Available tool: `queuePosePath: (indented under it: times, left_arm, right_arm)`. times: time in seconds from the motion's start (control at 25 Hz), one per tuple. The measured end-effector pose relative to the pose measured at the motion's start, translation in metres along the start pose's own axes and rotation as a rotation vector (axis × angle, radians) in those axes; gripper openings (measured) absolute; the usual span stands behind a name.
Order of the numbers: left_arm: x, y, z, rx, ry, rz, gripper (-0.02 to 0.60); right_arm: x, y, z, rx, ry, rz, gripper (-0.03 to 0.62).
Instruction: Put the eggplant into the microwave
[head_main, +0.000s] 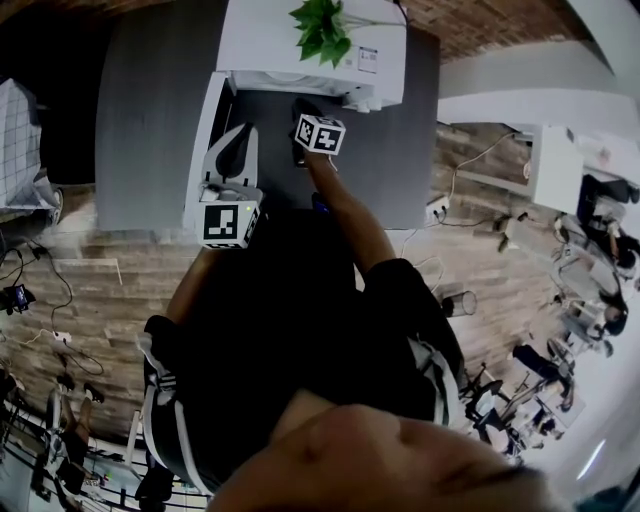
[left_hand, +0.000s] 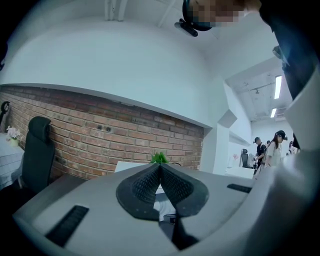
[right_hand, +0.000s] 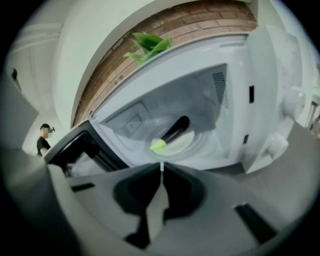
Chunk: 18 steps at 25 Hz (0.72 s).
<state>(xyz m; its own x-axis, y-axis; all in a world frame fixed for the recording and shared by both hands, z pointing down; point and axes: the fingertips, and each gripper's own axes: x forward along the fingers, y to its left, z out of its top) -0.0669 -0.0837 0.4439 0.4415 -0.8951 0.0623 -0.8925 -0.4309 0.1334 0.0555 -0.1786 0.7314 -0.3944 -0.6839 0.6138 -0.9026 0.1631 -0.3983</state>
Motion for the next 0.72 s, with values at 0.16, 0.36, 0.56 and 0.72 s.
queuePosePath:
  times: [0.16,0.36,0.56,0.72]
  left_arm:
    - [-0.008,-0.003,0.002,-0.004,-0.008,-0.002,0.035]
    - [-0.015,-0.008,0.000,-0.011,-0.004,-0.007,0.035]
    - [-0.021,-0.008,-0.004,-0.015,-0.001,-0.012,0.035]
    - [-0.027,-0.005,-0.006,-0.006,0.009,-0.007,0.035]
  right_arm:
    - [-0.023,0.011,-0.005,-0.003,-0.010,0.025,0.040]
    - [-0.054,0.022,-0.005,-0.043,-0.033,0.038,0.041]
    - [-0.089,0.038,-0.001,-0.072,-0.078,0.050,0.041]
    - [-0.122,0.053,0.011,-0.116,-0.133,0.048,0.040]
